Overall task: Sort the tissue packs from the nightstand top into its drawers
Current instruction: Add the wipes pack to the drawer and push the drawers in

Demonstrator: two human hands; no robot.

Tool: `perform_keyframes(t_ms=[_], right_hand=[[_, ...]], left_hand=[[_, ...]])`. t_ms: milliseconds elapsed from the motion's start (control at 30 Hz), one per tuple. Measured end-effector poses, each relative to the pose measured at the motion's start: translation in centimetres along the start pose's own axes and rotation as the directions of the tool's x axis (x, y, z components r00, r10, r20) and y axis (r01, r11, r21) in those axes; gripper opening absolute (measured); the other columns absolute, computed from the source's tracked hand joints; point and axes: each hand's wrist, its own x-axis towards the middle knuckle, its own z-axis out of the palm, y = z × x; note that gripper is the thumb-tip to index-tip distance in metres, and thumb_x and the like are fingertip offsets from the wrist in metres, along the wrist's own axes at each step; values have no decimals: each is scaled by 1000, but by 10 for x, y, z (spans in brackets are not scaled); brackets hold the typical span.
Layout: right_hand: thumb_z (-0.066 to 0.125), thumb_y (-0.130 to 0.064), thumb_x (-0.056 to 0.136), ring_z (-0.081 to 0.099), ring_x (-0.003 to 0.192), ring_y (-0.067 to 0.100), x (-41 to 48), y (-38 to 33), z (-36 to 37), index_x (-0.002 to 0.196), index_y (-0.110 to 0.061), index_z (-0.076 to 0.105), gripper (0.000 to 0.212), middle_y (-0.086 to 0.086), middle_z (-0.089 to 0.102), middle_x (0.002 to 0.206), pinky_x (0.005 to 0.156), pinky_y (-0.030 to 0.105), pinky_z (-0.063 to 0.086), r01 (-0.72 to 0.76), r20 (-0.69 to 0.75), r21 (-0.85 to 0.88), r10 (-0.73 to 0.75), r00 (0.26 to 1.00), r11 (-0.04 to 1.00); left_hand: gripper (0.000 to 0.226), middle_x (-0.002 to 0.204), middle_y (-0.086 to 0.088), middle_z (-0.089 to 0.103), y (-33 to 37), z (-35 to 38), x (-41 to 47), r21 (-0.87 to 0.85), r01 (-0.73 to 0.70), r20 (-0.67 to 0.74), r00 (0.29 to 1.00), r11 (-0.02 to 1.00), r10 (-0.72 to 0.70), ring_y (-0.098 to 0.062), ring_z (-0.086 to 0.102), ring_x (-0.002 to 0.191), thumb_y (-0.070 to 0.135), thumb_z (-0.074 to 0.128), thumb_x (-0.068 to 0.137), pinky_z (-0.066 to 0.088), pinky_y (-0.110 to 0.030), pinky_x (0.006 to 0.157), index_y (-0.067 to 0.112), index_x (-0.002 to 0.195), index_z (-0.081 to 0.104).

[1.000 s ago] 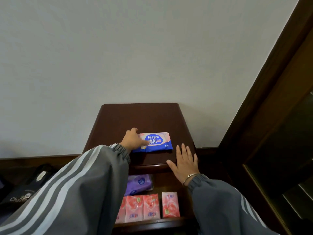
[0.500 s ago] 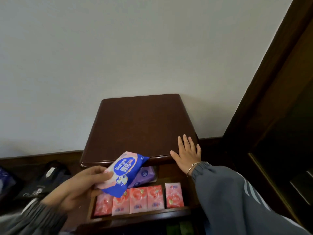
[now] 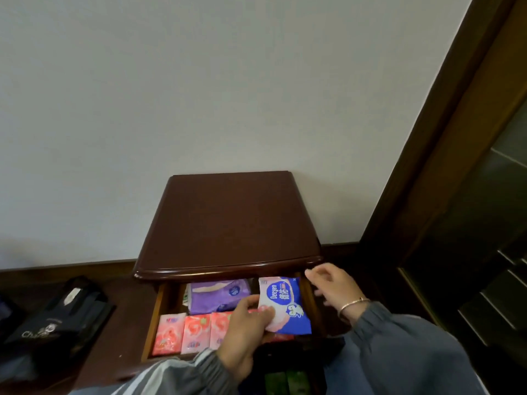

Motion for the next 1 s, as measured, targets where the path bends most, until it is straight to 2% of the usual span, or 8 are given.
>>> perform_keyframes(t_ms=[67, 133, 233, 300, 400, 500, 733, 1000], right_hand=[[64, -38, 84, 63, 63, 16, -18, 14, 4, 91, -16, 59, 23, 3, 66, 80, 55, 27, 50, -190, 167, 114, 170, 971, 975], [67, -22, 84, 65, 70, 20, -24, 25, 8, 99, -9, 58, 22, 11, 69, 91, 66, 36, 56, -282, 244, 212, 229, 942, 936], [68, 4, 78, 63, 87, 30, -21, 33, 5, 106, 5, 59, 29, 23, 66, 102, 82, 43, 53, -266, 91, 302, 250, 964, 916], [68, 7, 77, 62, 84, 27, -18, 38, -1, 109, 7, 60, 33, 22, 65, 99, 70, 33, 53, -253, 15, 278, 260, 966, 926], [68, 7, 77, 62, 85, 28, -14, 44, -4, 113, 7, 60, 37, 23, 66, 104, 71, 34, 52, -246, -7, 214, 254, 967, 945], [69, 4, 77, 63, 86, 27, -11, 45, 0, 114, 6, 59, 38, 17, 65, 97, 69, 33, 53, -249, 0, 203, 254, 967, 947], [66, 6, 80, 63, 84, 28, 5, 36, 19, 112, 6, 60, 33, 26, 65, 109, 55, 28, 54, -279, 31, 288, 282, 959, 916], [67, 4, 78, 65, 98, 38, 32, 25, 61, 110, 6, 62, 33, 24, 66, 108, 88, 48, 53, -271, -25, 289, 290, 957, 918]], left_hand=[[20, 96, -15, 71, -6, 16, 1, -31, -13, 4, 1000, 999, 14, -19, 69, 65, -1, 55, 91, 55, -29, 47, 5, 109, 55], [19, 94, -12, 72, -13, 28, 3, -21, -20, 43, 999, 1000, 21, -18, 70, 68, 0, 55, 91, 57, -29, 54, 10, 107, 55], [10, 96, -8, 72, -19, 33, 12, 228, -151, 143, 982, 962, 120, -12, 66, 72, 12, 55, 94, 50, -24, 59, 15, 103, 59], [18, 105, -5, 69, -19, 27, 24, 582, -330, 192, 944, 743, 270, -11, 63, 86, 20, 48, 98, 48, -25, 74, 15, 101, 65], [35, 145, 5, 46, -23, 9, 48, 885, -434, 358, 866, 170, 348, -16, 42, 131, 33, 39, 100, 33, -32, 107, 24, 129, 56], [49, 157, 10, 24, -32, -4, 61, 922, -386, 386, 907, -37, 166, -17, 21, 145, 44, 35, 98, 18, -45, 116, 33, 146, 32], [53, 148, 4, 41, -31, -18, 73, 925, -360, 371, 925, -118, 81, -17, 36, 137, 50, 38, 94, 14, -51, 116, 32, 143, 32], [48, 152, 3, 36, -28, -45, 65, 847, -531, 504, 810, 8, 299, -11, 33, 139, 24, 41, 96, 19, -24, 116, 21, 144, 41]])
